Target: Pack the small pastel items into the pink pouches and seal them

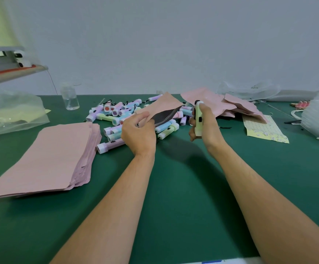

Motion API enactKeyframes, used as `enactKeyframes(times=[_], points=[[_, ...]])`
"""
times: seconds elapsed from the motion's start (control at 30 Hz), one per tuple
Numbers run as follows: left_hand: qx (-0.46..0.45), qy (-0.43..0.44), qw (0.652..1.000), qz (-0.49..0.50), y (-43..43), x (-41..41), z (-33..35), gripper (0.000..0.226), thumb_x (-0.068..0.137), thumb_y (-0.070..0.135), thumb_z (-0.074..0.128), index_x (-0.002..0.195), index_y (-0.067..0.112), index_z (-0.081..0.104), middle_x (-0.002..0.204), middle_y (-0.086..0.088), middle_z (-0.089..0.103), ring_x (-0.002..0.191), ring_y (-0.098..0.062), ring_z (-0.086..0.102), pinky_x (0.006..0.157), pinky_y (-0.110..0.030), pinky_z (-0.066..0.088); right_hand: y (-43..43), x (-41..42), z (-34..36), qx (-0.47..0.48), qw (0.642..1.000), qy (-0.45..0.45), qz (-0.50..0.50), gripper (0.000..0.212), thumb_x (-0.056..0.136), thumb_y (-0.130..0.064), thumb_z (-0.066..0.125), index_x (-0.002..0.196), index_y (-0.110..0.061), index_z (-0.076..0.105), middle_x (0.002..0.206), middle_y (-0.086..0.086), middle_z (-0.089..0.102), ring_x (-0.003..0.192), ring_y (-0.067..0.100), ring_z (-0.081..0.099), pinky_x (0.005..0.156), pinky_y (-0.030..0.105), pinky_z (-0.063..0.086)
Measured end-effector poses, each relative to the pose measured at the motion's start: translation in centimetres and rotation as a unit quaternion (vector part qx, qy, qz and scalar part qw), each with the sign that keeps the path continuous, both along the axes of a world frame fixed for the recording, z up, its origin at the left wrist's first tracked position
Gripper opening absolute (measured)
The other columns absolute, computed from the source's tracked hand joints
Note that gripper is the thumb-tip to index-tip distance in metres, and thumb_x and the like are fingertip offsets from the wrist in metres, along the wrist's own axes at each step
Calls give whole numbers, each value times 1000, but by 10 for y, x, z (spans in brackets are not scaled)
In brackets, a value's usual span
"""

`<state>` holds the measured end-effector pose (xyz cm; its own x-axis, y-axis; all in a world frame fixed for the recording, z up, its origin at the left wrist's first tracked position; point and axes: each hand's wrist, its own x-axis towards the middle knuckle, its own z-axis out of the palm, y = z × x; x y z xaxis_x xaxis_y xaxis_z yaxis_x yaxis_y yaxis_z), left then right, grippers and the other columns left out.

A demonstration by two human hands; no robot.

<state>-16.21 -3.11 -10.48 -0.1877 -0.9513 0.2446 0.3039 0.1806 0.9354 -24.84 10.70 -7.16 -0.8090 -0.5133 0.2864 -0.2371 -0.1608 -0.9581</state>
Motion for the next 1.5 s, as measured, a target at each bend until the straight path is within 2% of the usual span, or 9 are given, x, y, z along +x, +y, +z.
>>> enactKeyframes(times=[0.13,0.23,0.4,0.53,0.73,0.9,1.03,1.27,1.5], points=[[-9,0,1000,8,0,1,2,27,82,7,80,95,31,82,111,12,74,91,16,64,66,-4,49,4,0,1,56,995,75,-27,35,100,-44,33,87,-16,49,86,6,47,74,16,45,71,30,39],[-5,3,1000,16,2,2,4,33,80,6,77,92,36,80,110,14,72,91,11,65,64,-7,48,3,-1,-2,75,989,128,-20,29,110,-42,38,89,-33,54,89,-10,50,73,-1,47,71,19,41],[-12,11,1000,22,1,2,4,33,81,5,77,90,36,79,107,17,67,90,24,56,67,-2,46,1,3,5,6,984,176,-9,24,110,-35,46,99,-15,52,81,0,62,76,14,60,75,26,46],[-8,13,1000,18,-1,2,4,28,82,11,83,84,39,77,106,19,66,91,22,58,70,-5,49,-1,15,11,-55,991,119,30,30,107,-41,53,93,-14,46,68,-6,44,61,18,40,55,34,36],[7,13,1000,15,-2,2,3,24,84,13,83,86,36,79,108,18,68,91,27,54,65,-2,47,-1,23,16,-48,994,17,97,32,96,-37,31,89,-10,46,69,-2,49,62,19,41,71,38,40],[22,12,1000,12,-1,3,4,29,85,12,82,82,40,75,105,19,65,89,19,56,61,1,43,0,22,5,56,987,152,10,36,111,-38,34,88,-20,55,76,-25,60,73,-9,53,75,16,41],[16,-7,1000,19,-1,3,4,30,85,13,83,81,41,74,106,18,66,90,14,57,61,3,41,-1,15,5,76,973,217,-19,22,109,-35,49,90,-27,58,87,-9,53,84,8,49,76,26,36],[-7,-19,999,30,1,6,2,25,85,14,83,86,38,78,113,11,72,105,-7,69,77,-15,51,5,16,9,39,969,231,77,18,92,-28,79,89,-10,78,63,0,25,62,19,25,58,27,24],[-16,-55,998,23,-1,6,-1,19,84,11,83,91,28,82,111,3,76,106,-16,71,89,-36,60,-4,32,13,-30,966,244,81,10,90,-26,81,94,-29,73,70,14,56,58,34,46,51,40,39]])
